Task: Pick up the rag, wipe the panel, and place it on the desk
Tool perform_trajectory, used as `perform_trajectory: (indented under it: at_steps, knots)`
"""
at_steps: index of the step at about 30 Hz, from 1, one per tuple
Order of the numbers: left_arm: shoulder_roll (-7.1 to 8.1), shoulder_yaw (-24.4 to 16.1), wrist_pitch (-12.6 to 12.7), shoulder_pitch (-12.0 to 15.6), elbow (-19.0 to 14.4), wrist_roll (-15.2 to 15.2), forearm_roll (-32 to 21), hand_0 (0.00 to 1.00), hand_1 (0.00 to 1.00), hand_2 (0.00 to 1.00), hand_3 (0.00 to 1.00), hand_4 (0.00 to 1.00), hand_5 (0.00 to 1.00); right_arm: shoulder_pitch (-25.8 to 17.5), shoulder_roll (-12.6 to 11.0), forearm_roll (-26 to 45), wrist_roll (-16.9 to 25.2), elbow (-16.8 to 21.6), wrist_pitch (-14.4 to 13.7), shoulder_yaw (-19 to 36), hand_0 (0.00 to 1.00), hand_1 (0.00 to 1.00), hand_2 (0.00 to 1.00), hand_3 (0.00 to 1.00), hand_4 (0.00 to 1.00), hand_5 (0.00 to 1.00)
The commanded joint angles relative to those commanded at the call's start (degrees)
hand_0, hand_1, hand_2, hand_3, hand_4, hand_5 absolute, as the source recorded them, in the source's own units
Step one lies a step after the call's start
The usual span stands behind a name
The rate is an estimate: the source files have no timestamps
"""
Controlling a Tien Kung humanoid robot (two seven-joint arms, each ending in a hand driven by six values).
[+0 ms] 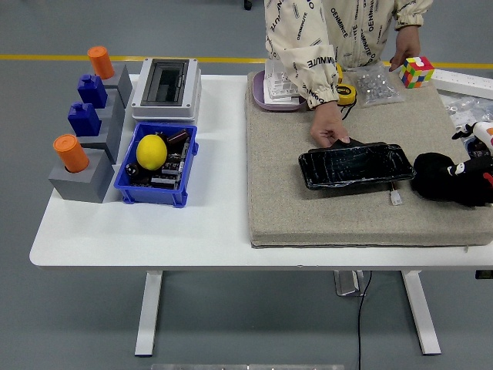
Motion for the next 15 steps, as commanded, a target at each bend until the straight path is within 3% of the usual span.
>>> perform_trajectory:
  at_steps: [15]
  knots:
    - [0.03,-0.23,0.03,-0.44,0.0,0.06,0.2,0.65,0.698,0.747,0.566,0.6,0.478,1.57,1.29,0.41,0.17,-0.71,0.23,-3.5,0.75,0.73,0.808,0.792,0.998,0.536]
